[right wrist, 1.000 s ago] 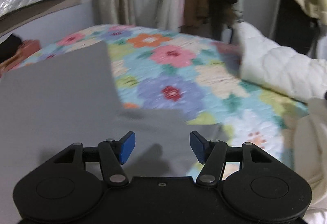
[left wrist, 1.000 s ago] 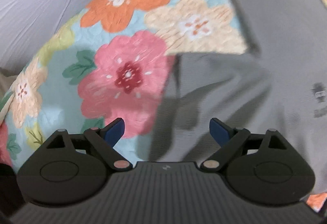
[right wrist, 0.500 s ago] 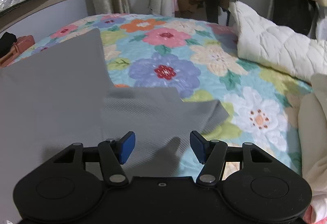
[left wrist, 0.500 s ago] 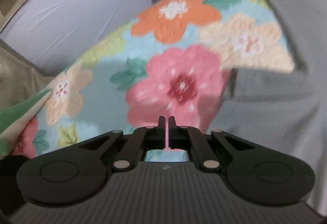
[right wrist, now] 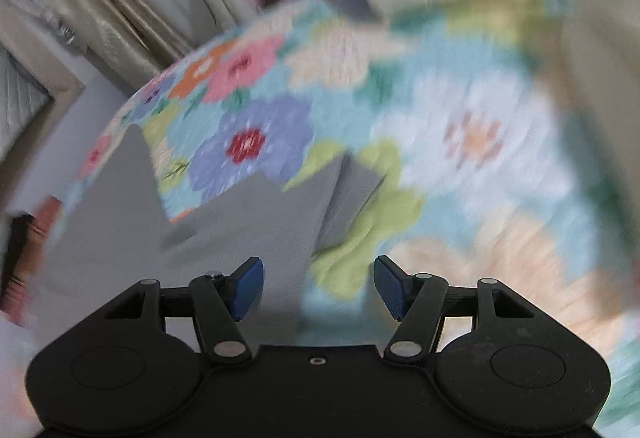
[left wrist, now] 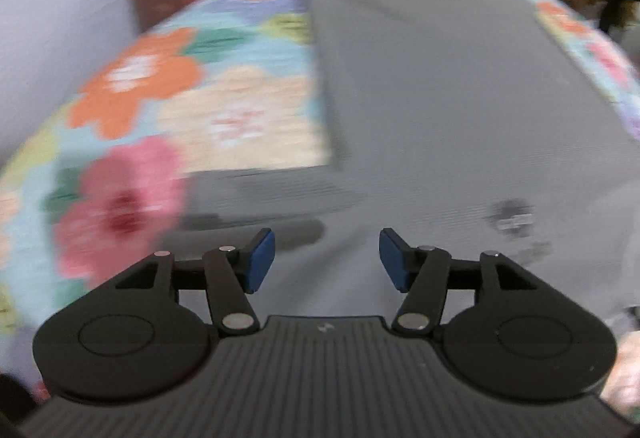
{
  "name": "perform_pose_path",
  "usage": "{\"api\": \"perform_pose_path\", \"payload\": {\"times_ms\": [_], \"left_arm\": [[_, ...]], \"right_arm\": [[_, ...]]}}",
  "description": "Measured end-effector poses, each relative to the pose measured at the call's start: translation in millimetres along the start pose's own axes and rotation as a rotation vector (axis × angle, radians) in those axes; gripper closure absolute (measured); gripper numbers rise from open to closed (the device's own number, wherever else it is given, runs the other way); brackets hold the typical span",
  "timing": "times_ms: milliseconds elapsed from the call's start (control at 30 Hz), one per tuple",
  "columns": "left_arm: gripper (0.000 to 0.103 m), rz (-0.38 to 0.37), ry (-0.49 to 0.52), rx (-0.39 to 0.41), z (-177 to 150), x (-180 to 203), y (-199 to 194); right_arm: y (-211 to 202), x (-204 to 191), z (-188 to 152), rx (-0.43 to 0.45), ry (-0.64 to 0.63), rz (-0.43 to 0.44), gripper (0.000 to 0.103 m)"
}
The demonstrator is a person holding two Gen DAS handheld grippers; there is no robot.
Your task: Fold clothes
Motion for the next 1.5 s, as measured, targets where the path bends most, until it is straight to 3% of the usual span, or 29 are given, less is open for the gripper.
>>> {"api": "perform_pose_path", "payload": {"times_ms": [67,300,333,367,400,567,633,767,867,933,967,1033,1167,1267,1367,1500], "left_arm": [[0.044,-0.054,0.027,-0.018,2.2,29.5,4.8],[0.044,-0.089,0.122,-0.083,-12.8,115.7,24.1],[0.044,-0.106,0.117,-0.098,-15.7,122.6,27.6],[0.044,-0.119,0.112,-0.11,-18.9,129.1,30.0],[0.044,-0.124,0.111,-0.113,-21.7,133.5,32.3],[0.044,-0.123,0.112,-0.054,-29.3,135.0,30.5],[0.043,-0.127,0.103,-0.046,-31.7,133.7,30.3],[0.042,-0.115,0.149,-0.032,-33.3,132.5,31.4],[0.04,-0.112,0.167,-0.03,-34.5,132.3,32.7],[0.039,-0.112,0.172,-0.031,-34.3,132.1,32.9],[0.039,-0.112,0.175,-0.031,-34.2,132.3,32.2],[0.036,-0.117,0.177,-0.032,-33.2,132.5,32.3],[0.034,-0.138,0.17,-0.035,-31.4,132.6,32.0],[0.034,-0.16,0.163,-0.028,-29.8,130.7,32.4],[0.034,-0.192,0.139,-0.021,-26.7,129.1,31.8],[0.034,-0.224,0.112,-0.021,-25.4,123.2,35.5]], "right_arm": [[14.4,-0.1,0.0,-0.029,0.041,0.035,0.036],[58.1,-23.9,42.6,-0.02,-0.072,0.085,0.037],[62.4,-27.7,49.5,-0.009,-0.092,0.096,0.042],[64.6,-34.2,54.7,0.001,-0.129,0.11,0.073],[64.4,-43.6,58.0,0.009,-0.18,0.126,0.094],[3.7,-83.3,53.7,0.2,-0.421,0.31,0.095],[-2.8,-56.9,51.9,0.195,-0.433,0.223,0.096],[6.2,1.9,34.3,0.091,-0.422,0.047,0.097],[15.8,24.2,18.4,-0.002,-0.415,-0.041,0.092],[13.6,24.7,22.7,-0.002,-0.432,-0.095,0.082],[9.9,22.5,28.6,0.007,-0.416,-0.136,0.071],[1.2,11.1,42.9,0.033,-0.407,-0.2,0.069],[-4.7,-29.2,67.6,0.058,-0.491,-0.176,0.056],[22.5,-47.3,71.2,-0.061,-0.489,-0.094,0.053],[58.1,-49.5,65.8,-0.174,-0.468,-0.069,0.053],[101.3,-43.1,49.5,-0.277,-0.487,-0.08,0.039]]}}
Point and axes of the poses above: each gripper's, at about its wrist camera, not at the fingertips, and y roughly the way its jaws point, x to its right, z to its top, the point moved 9 cm from there along y, roughly the way its jaws point, and after that the axes turned 13 degrees about z, right-handed, at the moved point
